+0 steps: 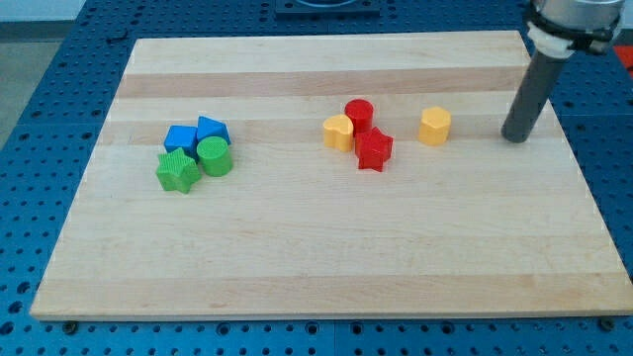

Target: Move the yellow hexagon to the yellow heart

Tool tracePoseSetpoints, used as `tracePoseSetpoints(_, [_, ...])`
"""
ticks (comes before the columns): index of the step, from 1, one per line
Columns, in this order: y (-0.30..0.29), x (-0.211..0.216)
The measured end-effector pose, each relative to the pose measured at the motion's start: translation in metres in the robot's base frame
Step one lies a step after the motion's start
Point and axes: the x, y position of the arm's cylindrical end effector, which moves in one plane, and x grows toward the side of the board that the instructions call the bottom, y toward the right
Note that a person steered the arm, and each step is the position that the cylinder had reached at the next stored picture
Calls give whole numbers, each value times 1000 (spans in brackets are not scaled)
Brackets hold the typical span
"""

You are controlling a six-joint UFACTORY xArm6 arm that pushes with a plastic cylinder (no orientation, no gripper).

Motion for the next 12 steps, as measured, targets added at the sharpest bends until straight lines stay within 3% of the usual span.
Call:
tracePoseSetpoints(4, [-44,-33])
tracePoseSetpoints(6, [-102,-30])
tracePoseSetpoints(7, [-105,-29])
tracePoseSetpoints(9, [-36,-12])
tracePoseSetpoints(12, [-100,1])
